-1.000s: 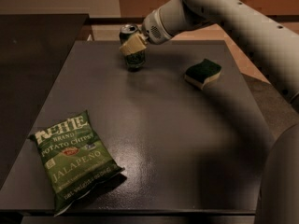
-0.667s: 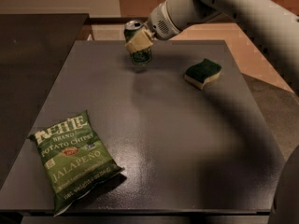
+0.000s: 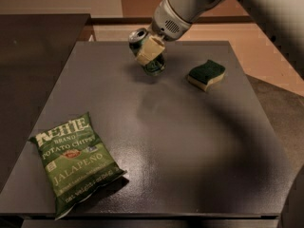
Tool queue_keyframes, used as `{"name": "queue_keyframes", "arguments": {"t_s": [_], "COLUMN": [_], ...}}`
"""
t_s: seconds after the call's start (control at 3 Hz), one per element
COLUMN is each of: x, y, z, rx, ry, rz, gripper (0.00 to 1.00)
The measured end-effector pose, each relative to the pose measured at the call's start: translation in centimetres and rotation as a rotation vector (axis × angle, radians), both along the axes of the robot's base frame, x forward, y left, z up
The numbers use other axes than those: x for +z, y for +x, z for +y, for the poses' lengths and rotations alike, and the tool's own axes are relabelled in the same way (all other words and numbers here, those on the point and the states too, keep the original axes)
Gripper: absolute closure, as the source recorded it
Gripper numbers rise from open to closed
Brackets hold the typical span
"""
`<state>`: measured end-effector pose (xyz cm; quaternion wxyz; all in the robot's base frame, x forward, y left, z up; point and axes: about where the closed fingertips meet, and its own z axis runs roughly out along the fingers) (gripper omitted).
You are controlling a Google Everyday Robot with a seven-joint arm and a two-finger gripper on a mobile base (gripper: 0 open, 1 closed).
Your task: Knock green can over
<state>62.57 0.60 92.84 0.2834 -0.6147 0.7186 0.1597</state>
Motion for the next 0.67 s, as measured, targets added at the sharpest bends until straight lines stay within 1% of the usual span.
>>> {"name": "queue_keyframes", "arguments": {"t_s": [0.33, 0.67], "x": [-1.8, -3.5], "y": [-2.7, -4.8], "z": [-0.3, -0.3], "rx": [0.118, 0.223], "ry": [-0.177, -0.347], "rz": [0.005, -0.005], "gripper": [1.00, 1.00]}}
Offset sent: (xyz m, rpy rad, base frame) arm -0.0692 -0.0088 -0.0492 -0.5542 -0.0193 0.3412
